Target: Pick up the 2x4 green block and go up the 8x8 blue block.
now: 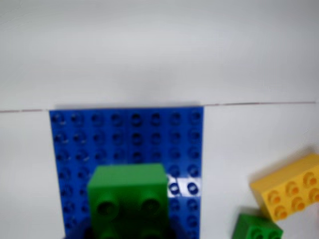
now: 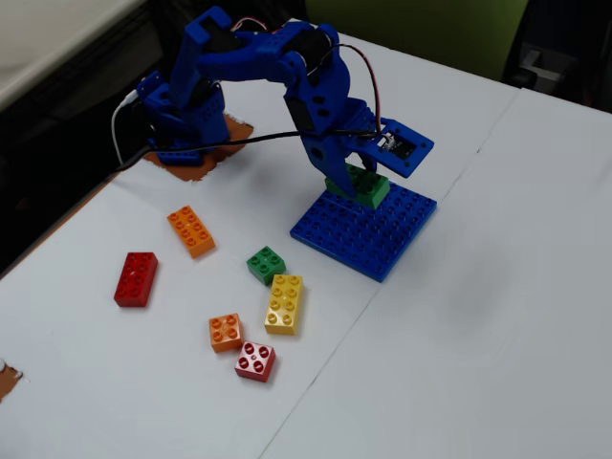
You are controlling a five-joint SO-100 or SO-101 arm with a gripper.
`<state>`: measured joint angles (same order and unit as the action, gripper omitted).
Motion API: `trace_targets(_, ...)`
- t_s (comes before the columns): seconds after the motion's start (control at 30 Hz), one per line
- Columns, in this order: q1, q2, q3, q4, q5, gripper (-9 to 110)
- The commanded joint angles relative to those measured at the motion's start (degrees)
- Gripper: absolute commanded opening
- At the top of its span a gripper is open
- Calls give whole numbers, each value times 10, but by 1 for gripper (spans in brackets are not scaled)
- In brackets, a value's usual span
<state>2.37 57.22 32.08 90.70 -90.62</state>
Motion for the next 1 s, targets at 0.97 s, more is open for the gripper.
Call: trace_targets(0.97, 5, 4, -29, 2, -4, 3)
